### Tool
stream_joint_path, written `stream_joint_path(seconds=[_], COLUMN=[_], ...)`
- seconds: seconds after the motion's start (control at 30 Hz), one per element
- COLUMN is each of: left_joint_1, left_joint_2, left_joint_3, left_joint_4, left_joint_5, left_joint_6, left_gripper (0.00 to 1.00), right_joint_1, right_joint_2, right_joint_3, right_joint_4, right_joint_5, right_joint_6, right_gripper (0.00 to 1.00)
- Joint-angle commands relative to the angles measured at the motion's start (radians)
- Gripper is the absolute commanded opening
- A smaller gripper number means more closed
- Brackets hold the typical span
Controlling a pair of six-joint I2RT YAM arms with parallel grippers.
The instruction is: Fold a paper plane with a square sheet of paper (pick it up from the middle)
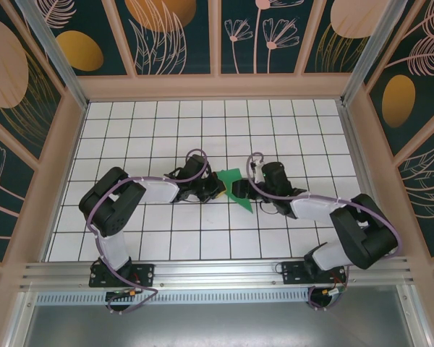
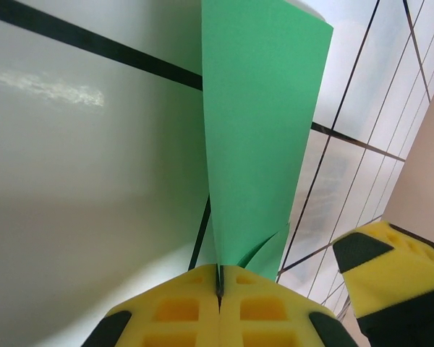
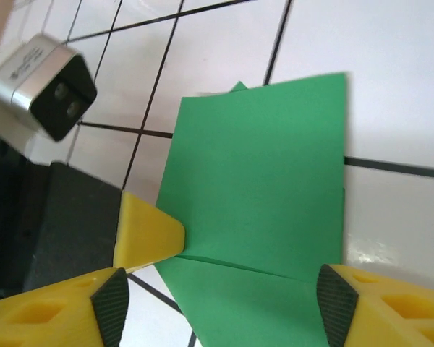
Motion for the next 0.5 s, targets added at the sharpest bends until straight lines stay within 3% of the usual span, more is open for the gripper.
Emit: stream_joint_path(seconds=[0.0, 0.17, 0.27, 0.47], left_joint_1=[-0.005, -0.005, -0.005, -0.007], left_joint_2=[-0.031, -0.045, -0.042, -0.046], left_joint_3=[0.019, 0.013, 0.014, 0.043], left_joint_4=[0.007, -0.014, -0.015, -0.058], left_joint_5=[-0.006, -0.017, -0.013, -0.013], left_joint_6=[-0.009, -0.008, -0.025, -0.019], left_gripper=[0.04, 0.03, 0.02, 0.03], right_joint_1=[0.025, 0.093, 0.181, 0.231], right_joint_2=[-0.026, -0.082, -0.133, -0.110], right_joint_3=[-0.005, -0.067, -0.149, -0.167], right_joint_4=[-0.033, 0.007, 0.123, 0.160], right_joint_5=[0.193, 0.180, 0.257, 0.340], right_joint_6=[-0.148, -0.292, -0.403, -0.463], right_gripper=[0.75, 0.71, 0.68, 0.66])
